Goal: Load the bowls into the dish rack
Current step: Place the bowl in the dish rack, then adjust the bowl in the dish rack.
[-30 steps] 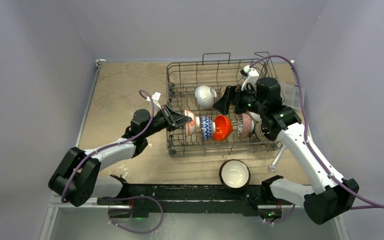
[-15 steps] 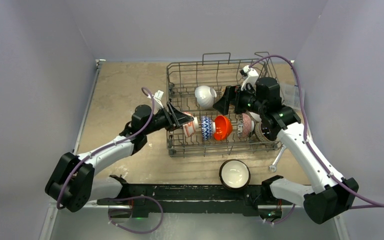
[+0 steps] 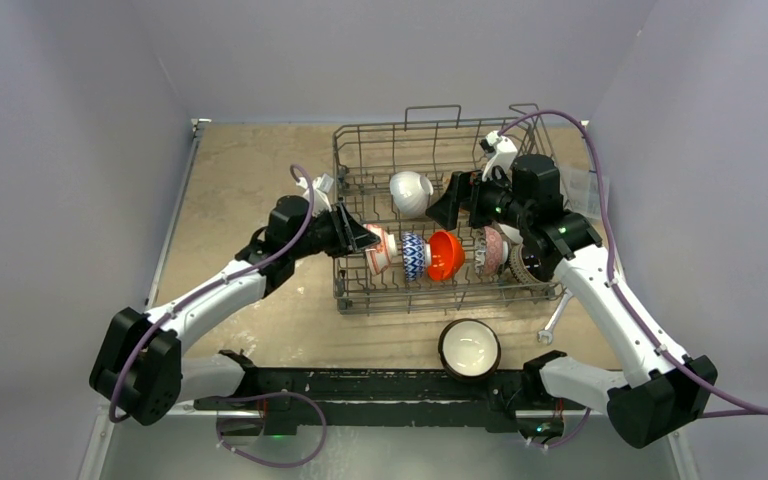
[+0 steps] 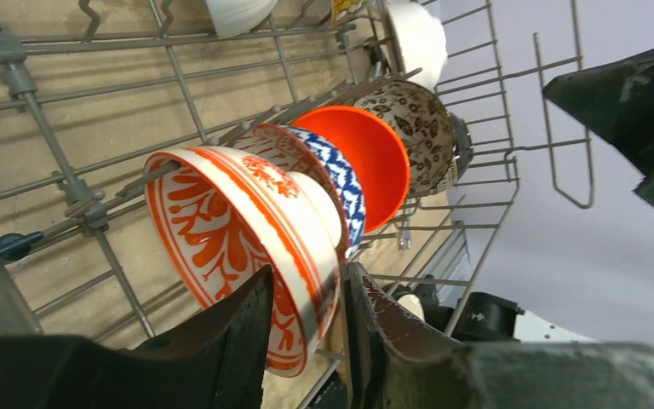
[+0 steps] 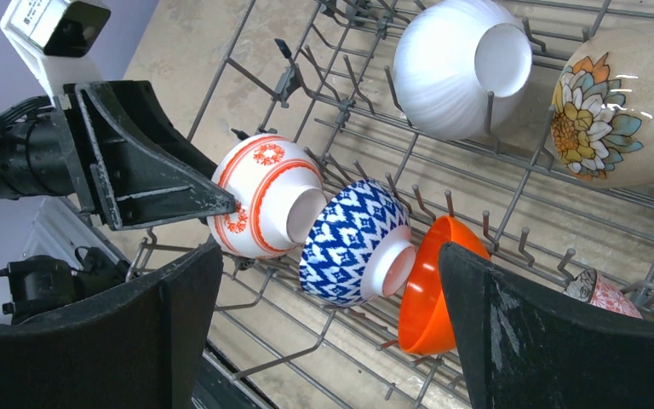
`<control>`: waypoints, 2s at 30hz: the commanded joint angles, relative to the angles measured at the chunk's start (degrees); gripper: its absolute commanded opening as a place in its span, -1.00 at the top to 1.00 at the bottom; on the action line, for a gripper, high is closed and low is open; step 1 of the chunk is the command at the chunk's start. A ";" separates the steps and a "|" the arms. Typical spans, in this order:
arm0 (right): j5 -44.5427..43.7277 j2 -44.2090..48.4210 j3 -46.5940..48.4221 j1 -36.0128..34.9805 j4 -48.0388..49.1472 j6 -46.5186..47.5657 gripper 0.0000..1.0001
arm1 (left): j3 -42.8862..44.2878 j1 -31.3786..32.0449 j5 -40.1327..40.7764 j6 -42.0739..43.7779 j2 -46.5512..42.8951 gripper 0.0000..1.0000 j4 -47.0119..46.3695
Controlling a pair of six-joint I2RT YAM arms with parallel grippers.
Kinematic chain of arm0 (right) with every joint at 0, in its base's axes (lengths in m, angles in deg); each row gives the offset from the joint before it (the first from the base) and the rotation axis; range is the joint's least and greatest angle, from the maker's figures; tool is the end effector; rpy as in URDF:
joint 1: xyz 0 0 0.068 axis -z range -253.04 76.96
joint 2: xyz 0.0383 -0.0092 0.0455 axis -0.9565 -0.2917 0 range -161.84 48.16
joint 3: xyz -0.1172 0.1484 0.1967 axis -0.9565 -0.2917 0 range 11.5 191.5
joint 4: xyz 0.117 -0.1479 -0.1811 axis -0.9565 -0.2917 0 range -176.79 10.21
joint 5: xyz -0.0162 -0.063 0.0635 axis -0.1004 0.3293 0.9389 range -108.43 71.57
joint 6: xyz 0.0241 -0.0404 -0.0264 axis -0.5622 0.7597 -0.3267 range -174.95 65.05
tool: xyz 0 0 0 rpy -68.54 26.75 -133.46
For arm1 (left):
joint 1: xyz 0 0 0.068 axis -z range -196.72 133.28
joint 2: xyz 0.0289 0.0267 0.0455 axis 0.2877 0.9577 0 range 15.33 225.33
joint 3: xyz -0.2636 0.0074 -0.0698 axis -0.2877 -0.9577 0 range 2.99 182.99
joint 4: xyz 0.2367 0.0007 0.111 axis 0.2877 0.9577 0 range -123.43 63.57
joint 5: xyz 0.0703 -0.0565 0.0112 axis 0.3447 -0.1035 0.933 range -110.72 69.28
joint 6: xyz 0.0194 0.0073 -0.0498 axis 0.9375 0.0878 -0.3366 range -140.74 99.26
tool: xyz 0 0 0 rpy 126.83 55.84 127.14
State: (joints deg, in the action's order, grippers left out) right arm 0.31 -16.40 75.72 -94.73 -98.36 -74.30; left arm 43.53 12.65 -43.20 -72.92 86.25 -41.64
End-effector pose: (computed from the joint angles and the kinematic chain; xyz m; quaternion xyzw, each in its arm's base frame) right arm 0.2316 0.1045 0.3756 -0.1110 0.8006 0.3252 0.4908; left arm 0.2324 -0.1464 0.2505 -0.0544 0.8194 -0.4799 0.3088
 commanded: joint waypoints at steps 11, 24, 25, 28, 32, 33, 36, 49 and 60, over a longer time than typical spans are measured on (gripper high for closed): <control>-0.39 -0.13 -0.41 0.13 0.72 0.99 -0.97 | 1.68 0.39 -1.08 3.22 3.03 0.48 0.30; -5.82 -3.93 -2.56 0.16 -5.24 1.58 -0.97 | 3.90 0.70 3.35 5.78 0.47 -0.02 5.68; -6.09 -4.37 -2.73 0.12 -5.55 1.72 -0.97 | 4.65 0.68 4.33 6.49 -0.22 -0.06 7.11; -7.23 -5.78 -2.96 -0.03 -6.65 2.39 -0.95 | 7.06 0.69 8.66 9.04 -2.08 -0.13 14.06; -10.33 -7.25 -2.76 -1.51 -7.89 2.73 -0.89 | 9.47 0.69 13.46 11.94 -4.26 -0.19 19.53; -11.80 -7.72 -2.64 -2.22 -8.31 2.71 -0.87 | 10.01 0.67 14.42 12.49 -4.55 -0.20 20.55; -15.47 -9.60 -2.15 -4.76 -9.67 2.51 -0.83 | 11.29 0.69 16.06 13.72 -5.12 -0.21 22.91; -13.28 -11.38 -2.15 -7.30 -8.97 1.92 -0.63 | 13.55 0.69 24.80 19.33 -12.04 -0.21 26.83; -3.75 -8.58 -1.42 -7.28 -5.99 0.62 -0.60 | 12.32 0.65 17.21 25.84 -18.68 -0.20 19.33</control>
State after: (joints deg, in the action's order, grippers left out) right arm -8.96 -28.35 72.88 -101.90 -106.27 -72.86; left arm 54.74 13.41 -20.41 -51.19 68.96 -16.57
